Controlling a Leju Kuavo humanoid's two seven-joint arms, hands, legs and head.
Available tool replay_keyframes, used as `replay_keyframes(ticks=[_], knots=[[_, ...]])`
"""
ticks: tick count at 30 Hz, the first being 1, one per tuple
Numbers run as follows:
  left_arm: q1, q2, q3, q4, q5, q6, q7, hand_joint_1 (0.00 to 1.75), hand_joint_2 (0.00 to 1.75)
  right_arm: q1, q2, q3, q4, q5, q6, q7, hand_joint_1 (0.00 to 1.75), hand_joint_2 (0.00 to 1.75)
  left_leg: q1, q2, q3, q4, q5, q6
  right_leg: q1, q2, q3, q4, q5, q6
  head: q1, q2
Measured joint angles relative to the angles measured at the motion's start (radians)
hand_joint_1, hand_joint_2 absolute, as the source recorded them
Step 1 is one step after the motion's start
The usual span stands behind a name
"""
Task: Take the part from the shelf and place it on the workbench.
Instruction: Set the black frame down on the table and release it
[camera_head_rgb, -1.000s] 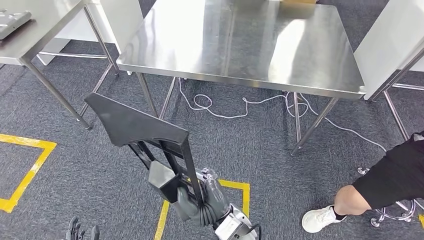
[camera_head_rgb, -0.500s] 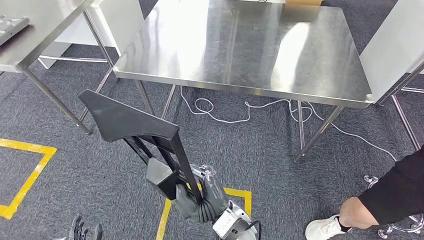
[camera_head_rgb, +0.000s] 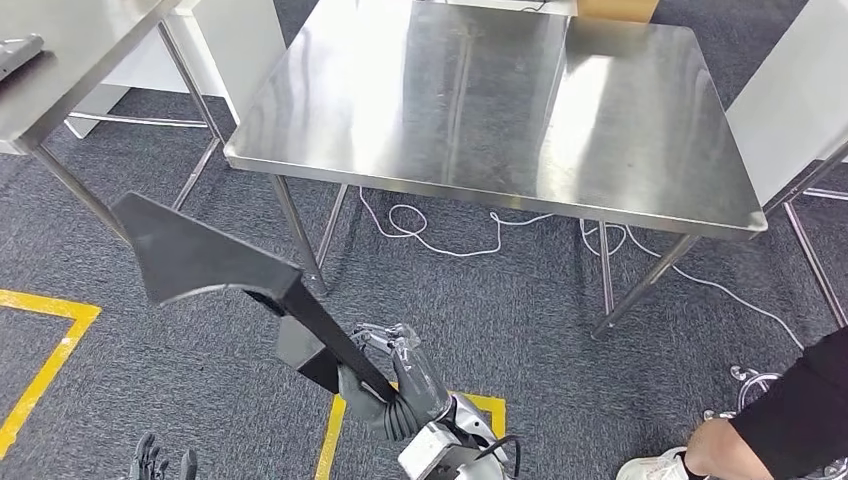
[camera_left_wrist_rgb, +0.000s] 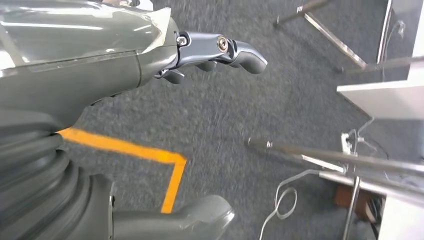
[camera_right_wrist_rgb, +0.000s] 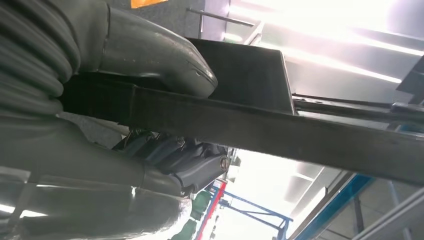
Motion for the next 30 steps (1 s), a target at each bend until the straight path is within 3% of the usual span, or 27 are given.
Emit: replay_keyframes(ticks=[2,4,5,6,8,9,11,15,17,19,20,21,23,24,25,30], knots=[[-0.002,0.000,0.000,0.000,0.000,-0.001,0.000,0.00,1.75,-0.003,0.000,0.000,0.000,0.000,0.000,0.000,1.75,1.75,-0.001,0.001,0.019,-0.008,-0.009,0.015,0.000,0.000,-0.060,0.110,-0.031,-0.005,0.002,0.000],[-0.002,0.000,0.001,0.000,0.000,-0.002,0.000,0.00,1.75,-0.002,-0.003,0.001,0.001,0.006,-0.004,0.001,1.75,1.75,-0.005,-0.001,0.033,-0.008,-0.023,0.023,0.000,0.000,-0.155,0.239,-0.055,-0.007,0.002,0.000],[-0.001,0.000,0.001,0.000,0.000,-0.002,0.000,0.00,1.75,-0.001,-0.005,0.001,0.001,0.019,-0.011,0.005,1.75,1.75,-0.007,-0.003,0.041,-0.008,-0.030,0.024,0.000,0.000,-0.187,0.265,-0.046,-0.004,0.002,0.000],[-0.001,0.000,0.001,0.000,-0.001,-0.003,0.000,0.00,1.75,-0.002,-0.006,0.001,0.001,0.043,-0.022,0.012,1.75,1.75,-0.008,-0.005,0.052,-0.008,-0.039,0.025,0.000,0.000,-0.201,0.253,-0.020,0.003,0.002,0.000],[0.000,-0.002,0.001,0.000,-0.002,-0.003,0.000,0.00,1.75,-0.011,-0.007,0.003,0.001,0.130,-0.060,0.042,1.75,1.75,-0.010,-0.010,0.075,-0.008,-0.058,0.021,0.001,0.000,-0.179,0.141,0.063,0.016,0.002,0.000],[0.001,-0.002,0.001,-0.001,-0.002,-0.003,0.000,0.00,1.75,-0.019,-0.007,0.005,0.001,0.185,-0.081,0.061,1.75,1.75,-0.014,-0.011,0.083,-0.006,-0.069,0.017,0.004,-0.001,-0.158,0.077,0.099,0.017,0.003,0.000],[0.003,-0.005,0.001,-0.005,-0.003,-0.006,0.000,0.00,1.75,-0.042,-0.003,0.010,0.001,0.306,-0.115,0.113,1.75,1.75,-0.019,-0.012,0.094,-0.005,-0.089,0.007,0.007,0.000,-0.132,0.008,0.133,0.006,0.000,0.000],[-0.007,-0.008,-0.001,-0.013,-0.003,-0.021,0.000,0.00,1.75,-0.118,0.025,0.023,0.001,0.548,-0.129,0.245,1.75,1.75,-0.006,-0.008,0.097,0.017,-0.116,-0.018,0.003,0.004,-0.110,-0.010,0.126,-0.025,-0.006,0.000],[-0.016,-0.009,-0.003,-0.014,-0.003,-0.028,-0.001,0.00,1.75,-0.155,0.040,0.034,0.001,0.643,-0.123,0.299,1.75,1.75,0.001,-0.005,0.049,0.110,-0.152,-0.030,-0.001,0.005,-0.093,-0.016,0.117,-0.039,-0.008,0.000],[-0.022,-0.008,-0.003,-0.013,-0.003,-0.032,0.000,0.00,1.75,-0.186,0.049,0.049,0.005,0.737,-0.115,0.347,1.75,1.75,0.008,-0.004,-0.036,0.232,-0.184,-0.041,-0.001,0.005,-0.081,-0.017,0.105,-0.046,-0.008,0.000],[-0.023,-0.008,-0.003,-0.012,-0.003,-0.034,0.000,0.00,1.75,-0.198,0.052,0.057,0.009,0.781,-0.111,0.369,1.75,1.75,0.012,-0.003,-0.070,0.265,-0.179,-0.046,-0.001,0.006,-0.073,-0.017,0.098,-0.046,-0.008,0.000],[-0.025,-0.007,-0.003,-0.010,-0.002,-0.037,0.000,0.00,1.75,-0.210,0.055,0.065,0.013,0.824,-0.108,0.391,1.75,1.75,0.016,-0.002,-0.086,0.261,-0.152,-0.050,-0.001,0.008,-0.063,-0.017,0.090,-0.044,-0.009,0.000],[-0.031,-0.006,-0.003,-0.007,-0.002,-0.045,0.000,0.00,1.75,-0.241,0.061,0.080,0.024,0.906,-0.100,0.437,1.75,1.75,0.023,0.001,-0.069,0.157,-0.054,-0.056,-0.003,0.010,-0.042,-0.017,0.072,-0.035,-0.008,0.000],[-0.035,-0.005,-0.003,-0.005,-0.001,-0.049,0.000,0.00,1.75,-0.260,0.063,0.085,0.031,0.942,-0.097,0.460,1.75,1.75,0.023,0.003,-0.051,0.098,-0.015,-0.058,-0.002,0.011,-0.034,-0.017,0.063,-0.029,-0.009,0.000],[-0.039,-0.004,-0.003,-0.002,-0.001,-0.054,0.000,0.00,1.75,-0.281,0.066,0.089,0.039,0.976,-0.092,0.483,1.75,1.75,0.022,0.005,-0.033,0.052,0.006,-0.055,0.001,0.011,-0.030,-0.017,0.056,-0.023,-0.009,0.000],[-0.048,-0.002,-0.003,0.011,-0.001,-0.074,0.000,0.00,1.75,-0.373,0.064,0.092,0.099,1.112,-0.083,0.585,1.75,1.75,0.012,0.004,-0.009,0.010,-0.003,-0.020,0.004,0.007,-0.036,-0.007,0.039,0.003,-0.007,0.000]])
